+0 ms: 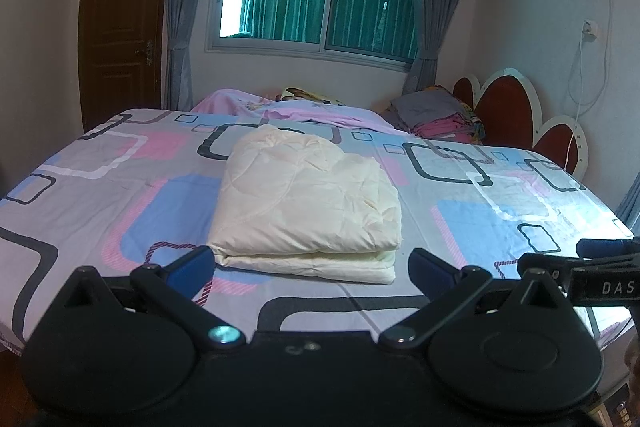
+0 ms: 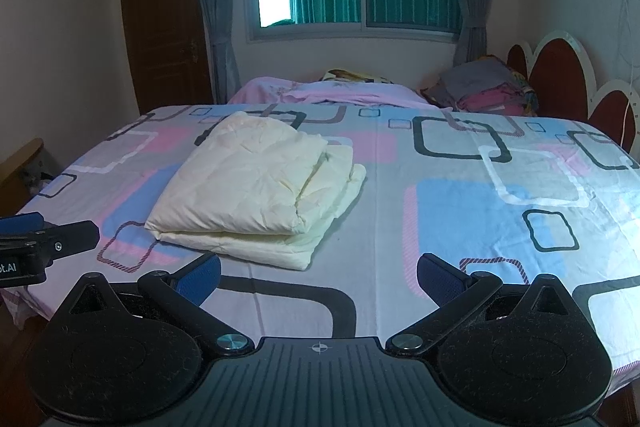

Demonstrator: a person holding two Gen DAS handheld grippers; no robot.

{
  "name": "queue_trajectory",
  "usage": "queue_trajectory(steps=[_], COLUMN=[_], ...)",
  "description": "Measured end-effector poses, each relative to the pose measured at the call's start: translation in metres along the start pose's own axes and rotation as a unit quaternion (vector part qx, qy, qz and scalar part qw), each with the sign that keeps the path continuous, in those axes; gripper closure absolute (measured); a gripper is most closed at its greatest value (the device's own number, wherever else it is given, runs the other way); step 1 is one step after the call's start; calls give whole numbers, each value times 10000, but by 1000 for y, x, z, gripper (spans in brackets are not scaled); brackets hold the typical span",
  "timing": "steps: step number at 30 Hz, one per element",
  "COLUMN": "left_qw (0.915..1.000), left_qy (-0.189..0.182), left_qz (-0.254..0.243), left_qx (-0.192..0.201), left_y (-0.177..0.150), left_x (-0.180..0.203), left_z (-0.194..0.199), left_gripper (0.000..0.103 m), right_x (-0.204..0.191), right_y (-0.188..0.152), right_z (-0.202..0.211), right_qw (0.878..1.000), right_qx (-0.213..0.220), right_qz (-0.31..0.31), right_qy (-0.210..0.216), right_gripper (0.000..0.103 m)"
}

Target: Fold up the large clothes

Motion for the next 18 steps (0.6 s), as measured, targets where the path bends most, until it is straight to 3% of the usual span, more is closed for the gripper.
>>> queue_trajectory(steps=[18], left_qw=[9999], left_qy=[-66], left_qz=[-46], left_qx=[-90], left_y=[0], left_x=[-5], left_z=[-7], left_gripper=[1], right_x=[2], right_y=[0], right_z=[2], right_qw=[9999], right_qx=[28], right_qz=[54], right_qy=[95], right_gripper=[0])
Point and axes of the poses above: each gripper's, at about its wrist camera, not at the fingertips, and z roughly against the way its jaws point, x to its right, y to its top, the point moved 10 cm from there along -z, roughly the way its jaws point, and after that the axes turned 7 degrees about z, right-handed, at the moved point
